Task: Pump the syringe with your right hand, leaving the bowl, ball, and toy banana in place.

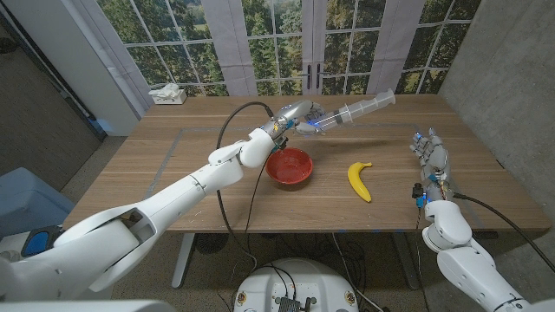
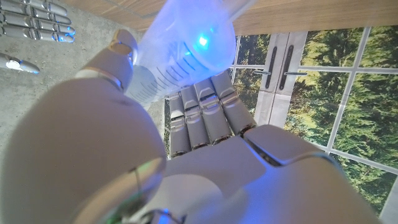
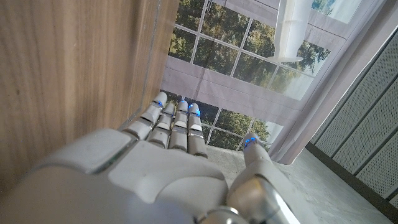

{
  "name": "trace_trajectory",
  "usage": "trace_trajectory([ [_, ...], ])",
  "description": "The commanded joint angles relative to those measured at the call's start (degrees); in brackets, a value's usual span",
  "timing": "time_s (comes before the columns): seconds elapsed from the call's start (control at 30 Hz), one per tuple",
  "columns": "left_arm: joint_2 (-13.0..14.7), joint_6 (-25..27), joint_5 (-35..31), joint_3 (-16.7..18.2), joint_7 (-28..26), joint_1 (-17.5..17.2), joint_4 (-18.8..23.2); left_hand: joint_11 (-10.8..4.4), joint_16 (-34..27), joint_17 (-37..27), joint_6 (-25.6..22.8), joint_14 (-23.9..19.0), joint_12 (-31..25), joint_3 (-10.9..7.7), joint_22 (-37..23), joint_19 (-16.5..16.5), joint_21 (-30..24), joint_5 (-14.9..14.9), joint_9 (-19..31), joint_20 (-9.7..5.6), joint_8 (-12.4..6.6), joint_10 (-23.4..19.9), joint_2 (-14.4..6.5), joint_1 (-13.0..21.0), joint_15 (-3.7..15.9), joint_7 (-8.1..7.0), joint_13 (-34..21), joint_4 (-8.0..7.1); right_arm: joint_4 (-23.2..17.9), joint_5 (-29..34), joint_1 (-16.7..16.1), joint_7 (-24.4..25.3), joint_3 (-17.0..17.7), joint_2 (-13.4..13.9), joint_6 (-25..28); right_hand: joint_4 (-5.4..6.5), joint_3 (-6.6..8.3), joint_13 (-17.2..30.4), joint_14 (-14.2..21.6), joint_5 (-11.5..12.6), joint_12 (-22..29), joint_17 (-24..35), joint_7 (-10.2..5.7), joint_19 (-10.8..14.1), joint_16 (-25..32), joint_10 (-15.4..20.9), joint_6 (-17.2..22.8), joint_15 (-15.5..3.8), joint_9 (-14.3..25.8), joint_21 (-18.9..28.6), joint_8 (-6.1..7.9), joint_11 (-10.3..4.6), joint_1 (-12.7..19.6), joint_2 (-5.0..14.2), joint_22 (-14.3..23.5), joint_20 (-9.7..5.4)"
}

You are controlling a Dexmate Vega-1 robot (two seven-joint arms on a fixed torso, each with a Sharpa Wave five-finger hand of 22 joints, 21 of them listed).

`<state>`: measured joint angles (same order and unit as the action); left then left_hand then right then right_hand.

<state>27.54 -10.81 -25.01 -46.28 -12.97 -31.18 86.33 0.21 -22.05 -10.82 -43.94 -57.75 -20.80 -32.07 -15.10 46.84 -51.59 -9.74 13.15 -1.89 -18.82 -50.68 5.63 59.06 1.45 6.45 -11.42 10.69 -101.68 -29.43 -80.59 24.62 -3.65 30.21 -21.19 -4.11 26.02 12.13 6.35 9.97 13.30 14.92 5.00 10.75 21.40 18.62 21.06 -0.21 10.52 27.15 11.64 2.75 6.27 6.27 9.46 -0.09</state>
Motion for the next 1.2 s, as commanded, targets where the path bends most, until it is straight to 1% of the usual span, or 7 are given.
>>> trace_trajectory([
  [0.03,0.8,1.8,1.8,1.8,0.7,-4.0,4.6,-9.18,0.2,-0.1,-10.4,-8.5,0.2,-0.02,-0.1,3.6,-0.6,-0.4,0.2,-9.21,-0.13,-9.5,-9.9,9.7,12.45,-4.89,-0.2,-0.19,-1.7,0.0,-2.3,0.3,1.2,0.0,0.3,-0.13,0.15,0.1,-0.1,0.1,-0.2,0.1,-0.34,0.5,-0.1,0.1,0.2,0.06,0.3,-0.1,-0.17,0.05,0.3,2.00,0.1,0.33],
  [0.27,1.7,1.5,2.7,2.5,1.2,-5.9,6.9,-9.00,0.3,-0.1,-10.6,-8.7,0.4,0.16,0.1,3.4,-0.9,-0.4,0.2,-9.21,0.12,-9.6,-9.9,9.8,12.45,-4.92,-0.2,-0.22,-3.1,0.6,-3.8,0.8,1.9,-0.1,0.4,-0.12,0.13,0.1,0.0,0.1,-0.2,0.1,-0.33,0.6,-0.1,0.1,0.2,0.07,0.3,-0.3,-0.19,0.02,0.3,2.00,0.1,0.35],
  [0.3,1.9,1.2,2.9,2.6,1.4,-6.2,7.2,-9.35,0.4,-0.1,-10.7,-8.7,0.4,0.21,0.1,3.4,-1.0,-0.4,0.1,-9.21,0.19,-9.7,-9.9,9.9,12.46,-4.93,-0.1,-0.22,-3.1,0.7,-3.9,0.8,1.9,-0.2,0.2,-0.12,0.13,0.1,0.0,0.1,-0.2,0.1,-0.35,0.6,-0.1,0.1,0.2,0.06,0.3,-0.4,-0.19,0.03,0.3,2.00,0.1,0.35],
  [0.43,2.6,1.1,3.3,3.2,1.7,-7.4,8.7,-9.36,0.5,-0.1,-10.7,-8.8,0.5,0.29,0.2,3.3,-1.2,-0.4,0.1,-9.20,0.35,-9.8,-9.8,9.9,12.45,-4.95,-0.1,-0.23,-3.9,0.9,-4.8,0.9,2.4,-0.4,0.2,-0.12,0.12,0.1,0.0,0.1,-0.3,0.1,-0.30,0.6,-0.2,0.1,0.2,0.10,0.3,-0.5,-0.18,0.09,0.3,2.00,0.1,0.37],
  [0.53,3.2,0.8,3.1,3.6,1.4,-8.4,9.7,-9.12,0.6,-0.1,-10.7,-8.8,0.6,0.35,0.3,3.3,-1.4,-0.4,0.1,-9.20,0.47,-9.6,-9.8,10.0,12.45,-5.00,-0.1,-0.24,-4.4,1.1,-5.2,1.0,2.6,-0.6,0.1,-0.11,0.10,0.1,0.0,0.0,-0.3,0.1,-0.32,0.7,-0.2,0.0,0.2,0.12,0.3,-0.6,-0.19,-0.03,0.3,2.01,0.1,0.37],
  [0.9,4.3,-2.5,3.5,5.3,-0.1,-11.1,10.6,-9.43,0.8,-0.1,-10.7,-8.9,0.8,0.52,0.4,3.1,-1.8,-0.5,0.0,-9.20,0.84,-9.8,-9.9,10.1,12.45,-5.03,-0.1,-0.29,-6.1,1.8,-5.4,0.6,3.1,-0.4,1.1,-0.06,0.04,0.1,0.1,0.0,-0.3,0.1,-0.36,0.9,-0.3,0.1,0.2,0.10,0.3,-1.0,-0.18,0.08,0.3,1.99,0.2,0.39],
  [1.2,4.5,-3.3,3.7,6.2,-0.5,-12.5,10.8,-9.25,1.0,-0.1,-10.8,-9.0,0.9,0.67,0.6,2.9,-2.1,-0.5,0.0,-9.20,1.10,-9.9,-10.0,10.2,12.45,-5.10,-0.1,-0.34,-8.2,3.1,-5.0,0.8,3.9,0.5,2.9,-0.03,0.02,0.1,0.2,0.0,-0.4,0.1,-0.43,0.9,-0.3,0.1,0.3,0.13,0.3,-1.3,-0.16,-0.09,0.3,2.02,0.2,0.40],
])
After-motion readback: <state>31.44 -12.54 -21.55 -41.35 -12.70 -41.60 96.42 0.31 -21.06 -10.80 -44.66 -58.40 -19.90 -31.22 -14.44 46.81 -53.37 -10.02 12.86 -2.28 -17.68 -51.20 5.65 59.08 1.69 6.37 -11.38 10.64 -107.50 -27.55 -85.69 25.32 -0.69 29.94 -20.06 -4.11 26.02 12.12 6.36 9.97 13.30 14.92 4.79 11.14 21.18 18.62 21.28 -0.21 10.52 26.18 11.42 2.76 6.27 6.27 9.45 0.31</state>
